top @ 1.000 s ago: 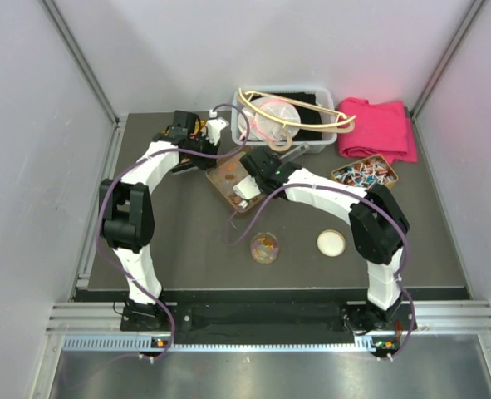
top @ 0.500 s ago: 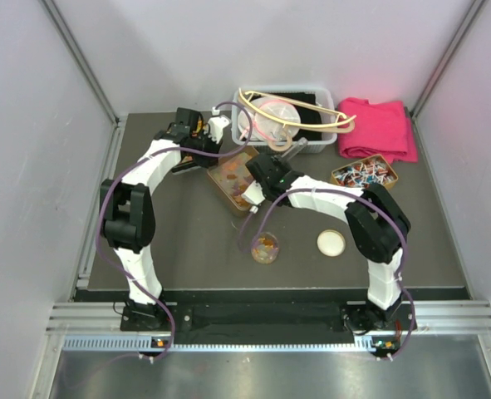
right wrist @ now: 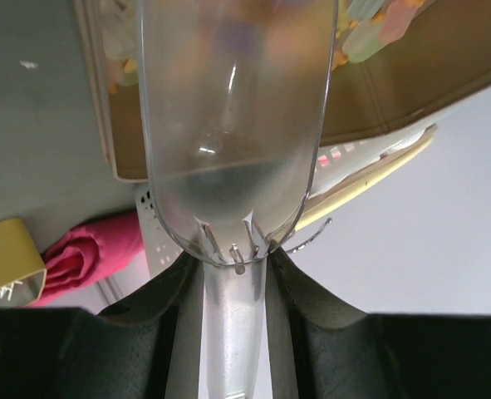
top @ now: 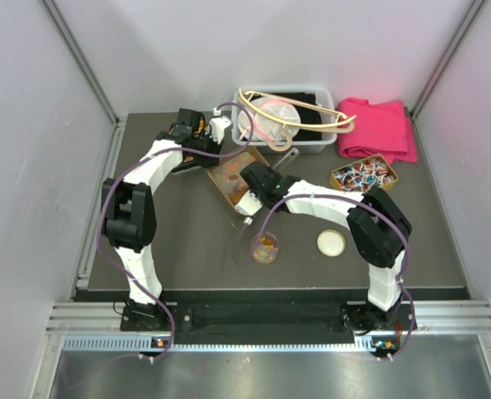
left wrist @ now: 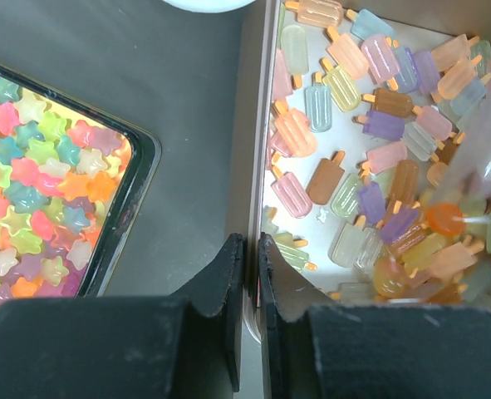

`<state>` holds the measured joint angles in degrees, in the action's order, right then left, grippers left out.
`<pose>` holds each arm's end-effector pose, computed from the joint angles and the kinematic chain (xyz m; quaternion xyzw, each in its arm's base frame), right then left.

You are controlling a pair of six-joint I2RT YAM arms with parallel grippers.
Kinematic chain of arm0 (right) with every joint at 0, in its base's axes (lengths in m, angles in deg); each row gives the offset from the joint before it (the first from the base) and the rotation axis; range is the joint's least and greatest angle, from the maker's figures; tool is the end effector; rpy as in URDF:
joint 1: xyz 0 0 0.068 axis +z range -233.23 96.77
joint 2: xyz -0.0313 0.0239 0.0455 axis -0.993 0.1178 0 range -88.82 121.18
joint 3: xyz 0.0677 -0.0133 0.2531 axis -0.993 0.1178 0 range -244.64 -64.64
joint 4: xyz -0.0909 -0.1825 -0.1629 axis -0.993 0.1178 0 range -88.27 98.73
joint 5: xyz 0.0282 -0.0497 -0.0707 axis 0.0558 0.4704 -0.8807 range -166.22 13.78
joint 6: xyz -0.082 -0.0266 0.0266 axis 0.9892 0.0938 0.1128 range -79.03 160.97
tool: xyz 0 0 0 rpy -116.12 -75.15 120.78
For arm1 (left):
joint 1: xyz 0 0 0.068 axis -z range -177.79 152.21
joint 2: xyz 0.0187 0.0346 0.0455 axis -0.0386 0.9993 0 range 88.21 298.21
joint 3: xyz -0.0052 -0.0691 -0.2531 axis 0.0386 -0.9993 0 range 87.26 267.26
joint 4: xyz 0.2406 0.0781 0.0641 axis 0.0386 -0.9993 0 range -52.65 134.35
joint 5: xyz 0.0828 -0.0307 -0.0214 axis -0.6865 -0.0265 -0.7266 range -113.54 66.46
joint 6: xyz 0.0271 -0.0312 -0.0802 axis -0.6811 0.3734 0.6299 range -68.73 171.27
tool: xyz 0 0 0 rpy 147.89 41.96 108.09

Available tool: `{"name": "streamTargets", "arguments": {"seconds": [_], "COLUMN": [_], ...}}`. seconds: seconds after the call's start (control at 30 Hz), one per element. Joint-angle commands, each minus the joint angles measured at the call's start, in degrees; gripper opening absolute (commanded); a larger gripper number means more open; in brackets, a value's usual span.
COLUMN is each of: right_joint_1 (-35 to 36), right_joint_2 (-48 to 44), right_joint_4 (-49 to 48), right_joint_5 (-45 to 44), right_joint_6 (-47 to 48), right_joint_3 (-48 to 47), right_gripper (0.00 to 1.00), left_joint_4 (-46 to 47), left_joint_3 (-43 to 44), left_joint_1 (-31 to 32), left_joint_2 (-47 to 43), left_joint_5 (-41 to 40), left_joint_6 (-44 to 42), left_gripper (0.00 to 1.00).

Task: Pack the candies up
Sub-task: Scoop the fake candies from the storage box.

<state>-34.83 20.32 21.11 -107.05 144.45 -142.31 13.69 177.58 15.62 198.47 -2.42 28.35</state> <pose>0.3185 0.2966 0.1650 -0.8595 0.3070 -0.3714 0.1707 0.4335 -0.1333 0.2089 0.3472 0.8601 -0.1444 0.3446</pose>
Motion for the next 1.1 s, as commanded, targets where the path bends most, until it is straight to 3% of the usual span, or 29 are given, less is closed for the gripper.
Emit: {"name": "streamTargets", "arguments": {"seconds": [0.0, 0.23, 0.47, 0.87, 1.07], "right_joint_1": [1.78, 3.28, 4.07, 4.51, 3.72], "right_joint_2": [-1.83, 0.36, 4.23, 10.74, 10.04], "right_joint_4": [6.29, 8.56, 16.65, 22.37, 21.94], "right_joint_5": [8.06, 8.59, 13.42, 20.10, 13.44], "right_joint_6": [-1.88, -5.12, -18.82, -34.83, -33.18], "right_joint_3": [-0.73, -1.87, -7.23, -15.58, -17.17], "right_gripper": [0.00, 0.00, 0.00, 0.00, 0.00], "left_joint_4": [6.04, 6.22, 6.13, 6.22, 6.22], "left_joint_3": [1.79, 1.35, 1.43, 1.09, 0.56], "left_joint_1": [0.92, 1.18, 1.44, 1.80, 1.88], "left_joint_2": [-1.45, -1.10, -0.83, -0.66, -1.18], "left_joint_5": [2.78, 2.78, 2.34, 2.26, 1.99], "left_joint_6": [2.52, 3.14, 3.58, 4.02, 3.67], "left_gripper": [0.00, 0.00, 0.00, 0.00, 0.00]}}
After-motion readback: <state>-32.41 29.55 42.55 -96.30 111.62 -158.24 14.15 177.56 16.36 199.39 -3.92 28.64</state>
